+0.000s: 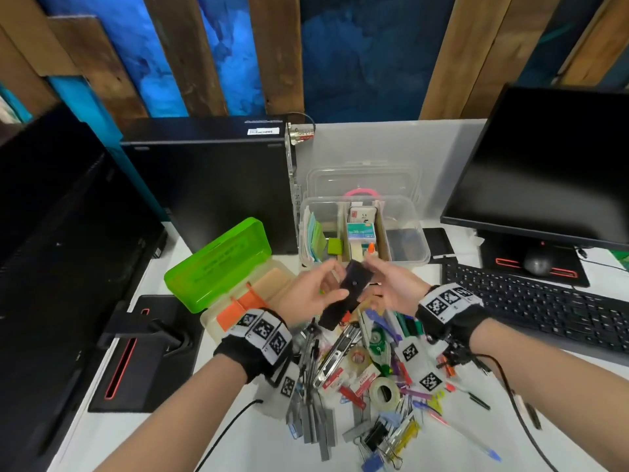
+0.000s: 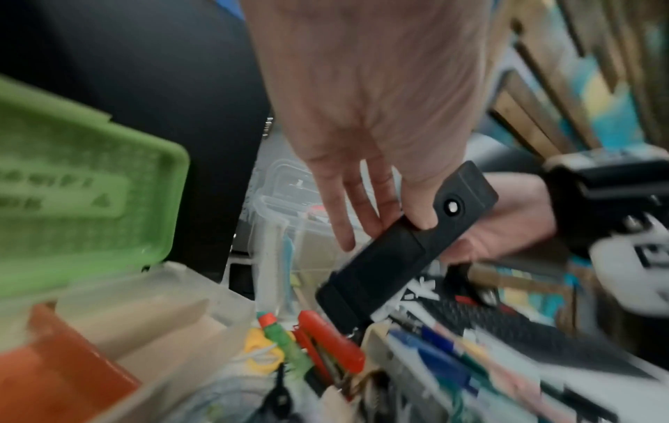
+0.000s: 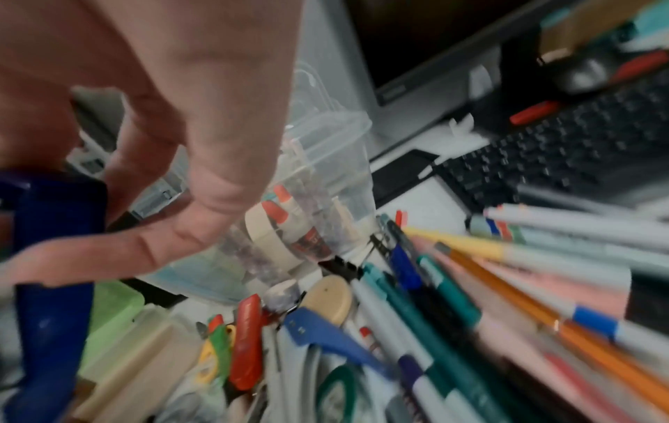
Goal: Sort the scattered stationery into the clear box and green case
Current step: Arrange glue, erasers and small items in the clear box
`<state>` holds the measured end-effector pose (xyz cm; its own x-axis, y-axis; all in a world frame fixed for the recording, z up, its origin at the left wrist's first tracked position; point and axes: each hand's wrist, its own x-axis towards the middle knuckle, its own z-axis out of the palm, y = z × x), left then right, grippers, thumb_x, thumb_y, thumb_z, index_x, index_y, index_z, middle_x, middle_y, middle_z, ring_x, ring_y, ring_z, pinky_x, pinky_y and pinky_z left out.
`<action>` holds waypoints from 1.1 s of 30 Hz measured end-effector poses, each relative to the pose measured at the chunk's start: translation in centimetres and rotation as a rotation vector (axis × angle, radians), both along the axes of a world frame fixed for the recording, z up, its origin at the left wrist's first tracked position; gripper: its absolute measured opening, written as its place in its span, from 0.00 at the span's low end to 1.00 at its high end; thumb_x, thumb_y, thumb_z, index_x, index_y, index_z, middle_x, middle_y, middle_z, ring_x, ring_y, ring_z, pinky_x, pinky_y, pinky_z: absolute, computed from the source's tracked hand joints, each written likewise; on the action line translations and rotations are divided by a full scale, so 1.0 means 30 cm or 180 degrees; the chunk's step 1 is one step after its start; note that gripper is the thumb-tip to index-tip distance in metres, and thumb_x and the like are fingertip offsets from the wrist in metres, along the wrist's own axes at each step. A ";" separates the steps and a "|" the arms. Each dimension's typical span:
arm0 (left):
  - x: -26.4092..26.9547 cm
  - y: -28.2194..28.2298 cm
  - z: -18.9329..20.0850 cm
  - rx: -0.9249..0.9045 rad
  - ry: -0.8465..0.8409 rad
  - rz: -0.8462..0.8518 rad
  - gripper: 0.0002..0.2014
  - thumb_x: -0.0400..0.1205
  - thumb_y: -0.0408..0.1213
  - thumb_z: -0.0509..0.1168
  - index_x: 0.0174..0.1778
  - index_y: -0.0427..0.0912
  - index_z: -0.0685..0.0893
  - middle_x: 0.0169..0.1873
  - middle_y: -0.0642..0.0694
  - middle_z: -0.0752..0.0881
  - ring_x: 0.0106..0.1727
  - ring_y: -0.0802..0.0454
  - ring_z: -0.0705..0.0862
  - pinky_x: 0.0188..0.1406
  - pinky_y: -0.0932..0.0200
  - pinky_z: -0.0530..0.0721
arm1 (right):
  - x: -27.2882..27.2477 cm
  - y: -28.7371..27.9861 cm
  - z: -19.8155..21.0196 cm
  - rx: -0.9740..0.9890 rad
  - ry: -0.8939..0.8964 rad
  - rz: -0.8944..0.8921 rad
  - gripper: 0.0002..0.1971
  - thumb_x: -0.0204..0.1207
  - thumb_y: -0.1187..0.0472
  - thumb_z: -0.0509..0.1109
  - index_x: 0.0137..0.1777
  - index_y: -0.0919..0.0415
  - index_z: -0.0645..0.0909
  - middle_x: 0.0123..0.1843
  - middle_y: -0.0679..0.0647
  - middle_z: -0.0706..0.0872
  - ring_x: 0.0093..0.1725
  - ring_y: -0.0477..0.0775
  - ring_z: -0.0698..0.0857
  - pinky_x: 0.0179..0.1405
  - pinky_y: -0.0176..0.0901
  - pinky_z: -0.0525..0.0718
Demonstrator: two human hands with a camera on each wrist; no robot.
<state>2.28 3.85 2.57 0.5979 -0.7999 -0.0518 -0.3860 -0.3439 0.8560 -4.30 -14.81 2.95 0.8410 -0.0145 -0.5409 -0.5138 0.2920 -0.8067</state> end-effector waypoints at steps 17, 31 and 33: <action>0.222 -0.091 0.067 0.0841 -0.2850 0.0283 0.18 0.76 0.31 0.67 0.63 0.45 0.78 0.55 0.46 0.81 0.56 0.45 0.79 0.53 0.51 0.80 | 0.252 -0.129 0.187 -0.1298 -0.0761 0.0006 0.05 0.76 0.75 0.67 0.48 0.71 0.84 0.53 0.68 0.84 0.49 0.62 0.85 0.40 0.44 0.90; 0.301 -0.091 -0.082 0.2063 -0.2591 -0.0395 0.35 0.83 0.60 0.35 0.57 0.45 0.86 0.57 0.48 0.86 0.73 0.50 0.72 0.76 0.38 0.44 | 0.583 -0.021 0.058 -0.4190 -0.0176 0.2366 0.09 0.75 0.68 0.68 0.49 0.72 0.88 0.48 0.65 0.90 0.36 0.57 0.86 0.32 0.44 0.83; 0.306 -0.092 -0.078 0.2291 -0.2390 -0.0533 0.31 0.84 0.63 0.43 0.62 0.47 0.84 0.61 0.49 0.84 0.76 0.52 0.68 0.78 0.34 0.39 | 0.576 0.010 0.055 -0.4350 -0.0107 0.2748 0.10 0.74 0.65 0.71 0.52 0.70 0.88 0.48 0.62 0.91 0.31 0.51 0.82 0.25 0.35 0.77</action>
